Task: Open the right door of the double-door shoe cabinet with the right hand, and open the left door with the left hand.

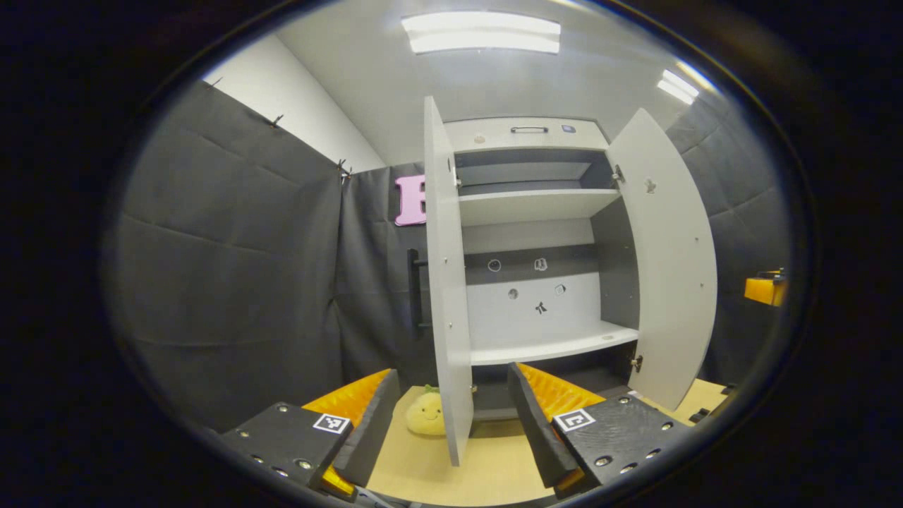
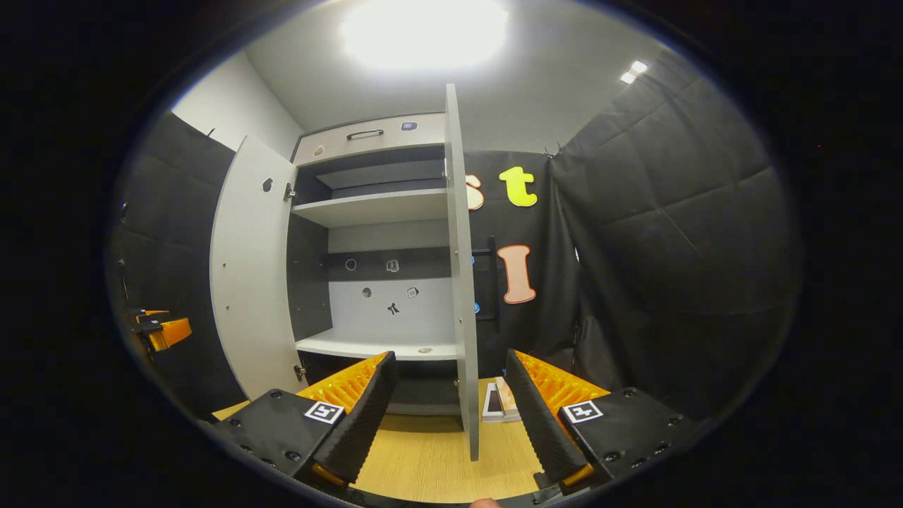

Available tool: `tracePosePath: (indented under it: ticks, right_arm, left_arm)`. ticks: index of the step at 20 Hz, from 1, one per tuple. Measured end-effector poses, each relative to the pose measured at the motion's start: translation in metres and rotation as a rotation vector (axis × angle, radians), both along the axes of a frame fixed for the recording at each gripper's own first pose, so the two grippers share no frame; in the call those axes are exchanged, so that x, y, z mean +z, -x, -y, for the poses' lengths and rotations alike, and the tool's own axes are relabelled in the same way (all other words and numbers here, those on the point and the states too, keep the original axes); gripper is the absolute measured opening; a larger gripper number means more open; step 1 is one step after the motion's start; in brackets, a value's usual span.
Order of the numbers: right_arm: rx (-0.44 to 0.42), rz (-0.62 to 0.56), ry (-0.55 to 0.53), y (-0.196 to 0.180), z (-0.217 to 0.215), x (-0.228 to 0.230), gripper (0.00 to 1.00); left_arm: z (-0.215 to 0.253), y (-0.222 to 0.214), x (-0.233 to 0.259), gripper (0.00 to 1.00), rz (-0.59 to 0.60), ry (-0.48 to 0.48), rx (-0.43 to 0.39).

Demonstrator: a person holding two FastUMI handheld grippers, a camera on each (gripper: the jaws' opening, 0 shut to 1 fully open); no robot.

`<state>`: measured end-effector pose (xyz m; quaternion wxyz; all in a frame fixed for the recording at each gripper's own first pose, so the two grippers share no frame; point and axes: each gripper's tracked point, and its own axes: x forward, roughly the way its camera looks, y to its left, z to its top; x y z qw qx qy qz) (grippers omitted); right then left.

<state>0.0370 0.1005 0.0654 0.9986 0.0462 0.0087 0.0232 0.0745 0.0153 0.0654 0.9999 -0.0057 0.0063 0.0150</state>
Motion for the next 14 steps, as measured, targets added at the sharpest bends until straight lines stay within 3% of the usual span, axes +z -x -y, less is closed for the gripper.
tracePosePath:
  ticks: [14]
  right_arm:
    - [0.0,-0.001,0.012,-0.0027,-0.0027,0.0007,0.97]
  left_arm:
    - [0.0001,0.0015,-0.0039,0.89,-0.006,-0.007,0.0]
